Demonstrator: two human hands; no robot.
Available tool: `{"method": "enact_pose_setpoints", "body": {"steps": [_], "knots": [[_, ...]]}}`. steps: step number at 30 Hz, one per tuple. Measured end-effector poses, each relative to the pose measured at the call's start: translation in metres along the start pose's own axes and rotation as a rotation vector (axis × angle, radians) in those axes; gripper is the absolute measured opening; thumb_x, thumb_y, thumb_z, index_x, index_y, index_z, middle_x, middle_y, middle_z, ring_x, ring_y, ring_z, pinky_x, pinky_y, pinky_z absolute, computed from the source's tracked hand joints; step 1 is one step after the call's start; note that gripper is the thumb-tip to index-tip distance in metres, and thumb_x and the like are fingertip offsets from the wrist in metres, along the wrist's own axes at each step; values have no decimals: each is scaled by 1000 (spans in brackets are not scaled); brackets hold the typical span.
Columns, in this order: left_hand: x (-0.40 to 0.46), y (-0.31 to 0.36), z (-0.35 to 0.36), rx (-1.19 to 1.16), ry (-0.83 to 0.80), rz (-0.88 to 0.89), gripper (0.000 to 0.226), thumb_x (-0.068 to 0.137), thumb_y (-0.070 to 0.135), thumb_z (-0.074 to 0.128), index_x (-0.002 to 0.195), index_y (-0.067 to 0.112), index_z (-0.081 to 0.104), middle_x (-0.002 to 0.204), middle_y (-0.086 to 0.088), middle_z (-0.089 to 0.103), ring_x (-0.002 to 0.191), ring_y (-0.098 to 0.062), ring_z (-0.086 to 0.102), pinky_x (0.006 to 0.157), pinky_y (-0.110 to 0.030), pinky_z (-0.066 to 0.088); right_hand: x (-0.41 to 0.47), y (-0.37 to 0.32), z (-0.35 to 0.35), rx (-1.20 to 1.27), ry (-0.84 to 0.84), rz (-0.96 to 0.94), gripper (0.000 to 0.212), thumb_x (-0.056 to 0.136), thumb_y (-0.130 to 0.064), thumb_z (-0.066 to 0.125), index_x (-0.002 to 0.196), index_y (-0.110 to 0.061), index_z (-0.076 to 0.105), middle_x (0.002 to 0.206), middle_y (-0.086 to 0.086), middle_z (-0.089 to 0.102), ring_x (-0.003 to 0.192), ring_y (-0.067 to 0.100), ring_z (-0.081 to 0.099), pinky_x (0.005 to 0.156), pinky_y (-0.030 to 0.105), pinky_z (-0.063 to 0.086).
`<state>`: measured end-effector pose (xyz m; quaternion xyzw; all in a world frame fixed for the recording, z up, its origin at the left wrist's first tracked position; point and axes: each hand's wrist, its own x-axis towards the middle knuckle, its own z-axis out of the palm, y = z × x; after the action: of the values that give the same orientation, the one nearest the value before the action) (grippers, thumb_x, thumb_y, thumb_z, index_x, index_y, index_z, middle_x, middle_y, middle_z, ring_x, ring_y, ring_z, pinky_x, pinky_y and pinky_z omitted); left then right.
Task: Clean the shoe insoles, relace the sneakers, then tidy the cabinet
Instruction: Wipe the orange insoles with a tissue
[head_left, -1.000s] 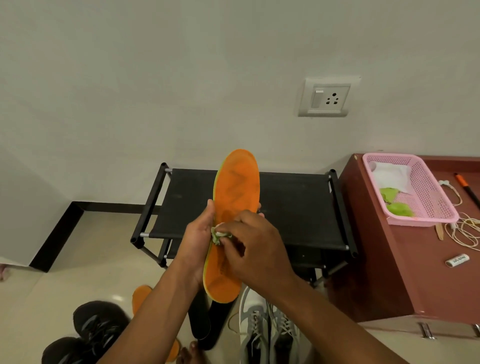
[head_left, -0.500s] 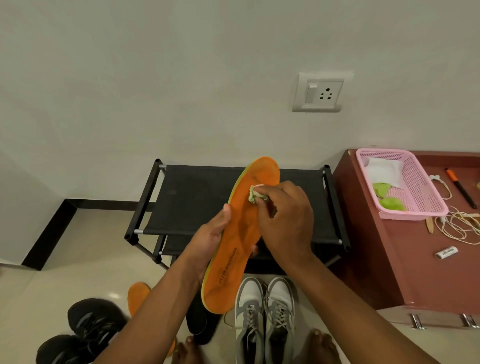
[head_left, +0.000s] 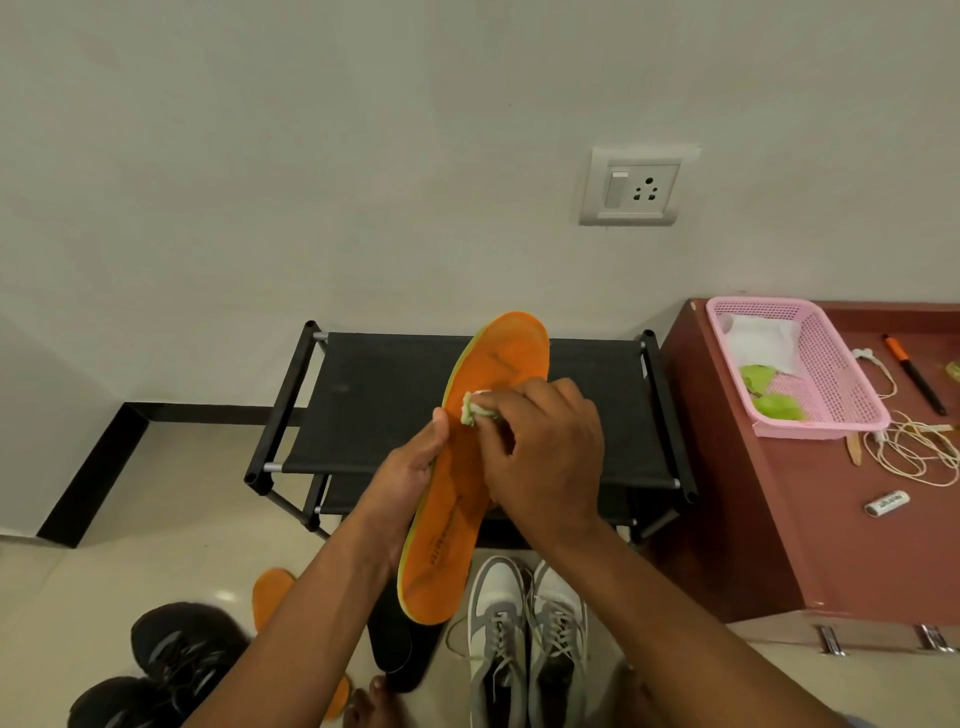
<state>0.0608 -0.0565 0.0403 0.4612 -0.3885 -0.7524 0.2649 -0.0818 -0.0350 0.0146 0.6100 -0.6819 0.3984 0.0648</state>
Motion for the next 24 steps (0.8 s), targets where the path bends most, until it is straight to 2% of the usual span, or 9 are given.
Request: {"method": "enact_pose_setpoints", "body": {"steps": [3,8,12,14,21,24], "knots": [[1,1,0,30,-48,-22,48,106,53,31,123,20,61,90,-7,80,72,-23,76,60,-31,62,11,12,-4,-1,18,78,12,94,-33,71,102,-26,76,95,-8,69,89,14,56,73,37,48],[-2,5,0,-48,-131,-55,55,106,53,30,136,15,56,111,-17,76,84,-29,75,72,-37,64,17,26,-4,63,7,151,14,94,-31,70,106,-27,76,98,-9,70,91,13,56,76,39,51],[-4,5,2,-177,-131,-17,62,107,58,28,144,18,57,137,-20,64,120,-39,66,95,-52,57,10,21,3,154,-68,81,14,94,-28,70,107,-25,76,100,-8,71,92,14,59,81,38,50],[-1,4,0,-211,-101,-9,66,105,62,27,144,19,58,140,-19,63,127,-39,61,102,-55,52,4,13,5,177,-105,33,15,93,-25,69,106,-24,76,100,-7,70,91,14,59,80,36,50],[1,0,-7,-234,11,6,82,98,75,24,141,15,59,137,-19,64,127,-37,63,107,-53,49,-16,-11,10,209,-214,-119,13,95,-26,68,104,-22,77,101,-4,71,94,13,60,81,38,51],[-1,-1,-3,-215,-15,14,76,101,71,24,141,17,59,140,-22,62,126,-38,62,105,-54,48,-5,-2,7,194,-147,-64,10,94,-25,70,101,-23,76,96,-6,69,88,12,59,77,36,50]]}}
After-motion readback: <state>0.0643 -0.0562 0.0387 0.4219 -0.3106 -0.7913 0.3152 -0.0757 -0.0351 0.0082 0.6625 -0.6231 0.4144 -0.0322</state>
